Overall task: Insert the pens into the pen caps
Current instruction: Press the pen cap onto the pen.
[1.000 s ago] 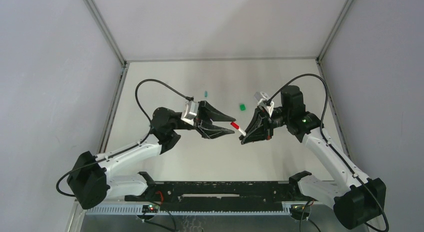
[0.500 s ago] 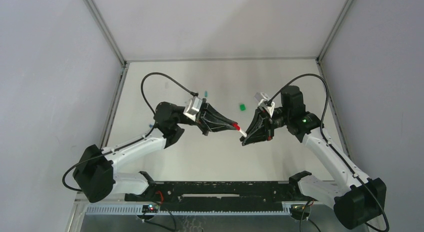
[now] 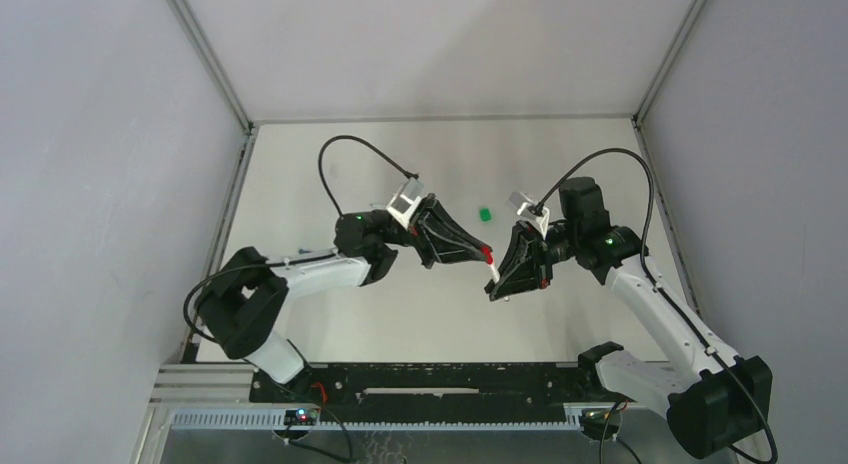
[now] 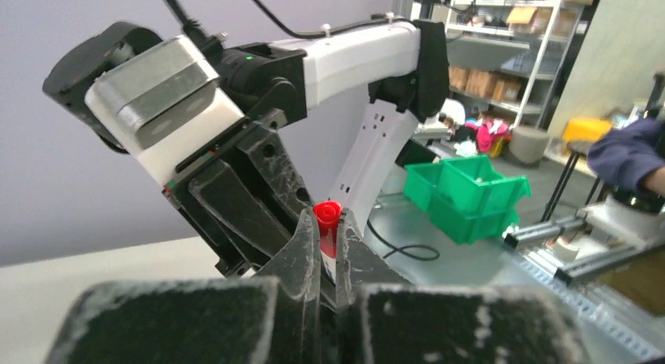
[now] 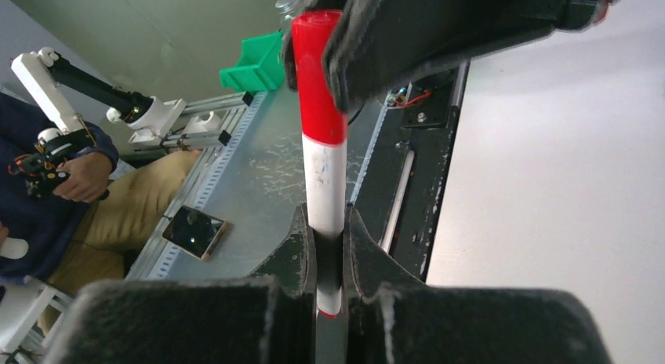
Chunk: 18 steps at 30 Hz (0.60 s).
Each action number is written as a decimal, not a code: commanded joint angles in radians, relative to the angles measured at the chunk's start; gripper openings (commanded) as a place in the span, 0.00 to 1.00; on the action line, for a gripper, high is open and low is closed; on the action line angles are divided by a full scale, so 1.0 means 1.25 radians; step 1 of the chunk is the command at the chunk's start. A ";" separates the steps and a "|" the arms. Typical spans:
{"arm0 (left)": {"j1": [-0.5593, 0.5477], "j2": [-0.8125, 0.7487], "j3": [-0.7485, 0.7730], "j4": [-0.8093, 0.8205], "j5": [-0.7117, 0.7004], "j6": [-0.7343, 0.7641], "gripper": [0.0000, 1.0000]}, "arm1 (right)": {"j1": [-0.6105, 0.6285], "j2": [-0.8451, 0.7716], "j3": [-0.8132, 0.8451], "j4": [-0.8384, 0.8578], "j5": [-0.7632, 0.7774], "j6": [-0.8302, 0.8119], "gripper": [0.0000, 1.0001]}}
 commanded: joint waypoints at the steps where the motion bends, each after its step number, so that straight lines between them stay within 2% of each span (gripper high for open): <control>1: -0.129 0.120 -0.034 -0.066 0.062 -0.043 0.00 | 0.016 0.002 0.082 0.097 0.035 0.021 0.00; 6: -0.143 0.091 -0.107 -0.065 0.044 -0.006 0.00 | -0.025 0.001 0.101 0.134 0.034 0.079 0.00; 10: -0.143 0.082 -0.136 -0.064 0.037 -0.023 0.00 | -0.063 -0.010 0.104 0.183 0.048 0.127 0.00; 18: -0.168 0.085 -0.133 -0.061 0.041 -0.061 0.00 | -0.082 -0.001 0.138 0.123 0.038 0.059 0.00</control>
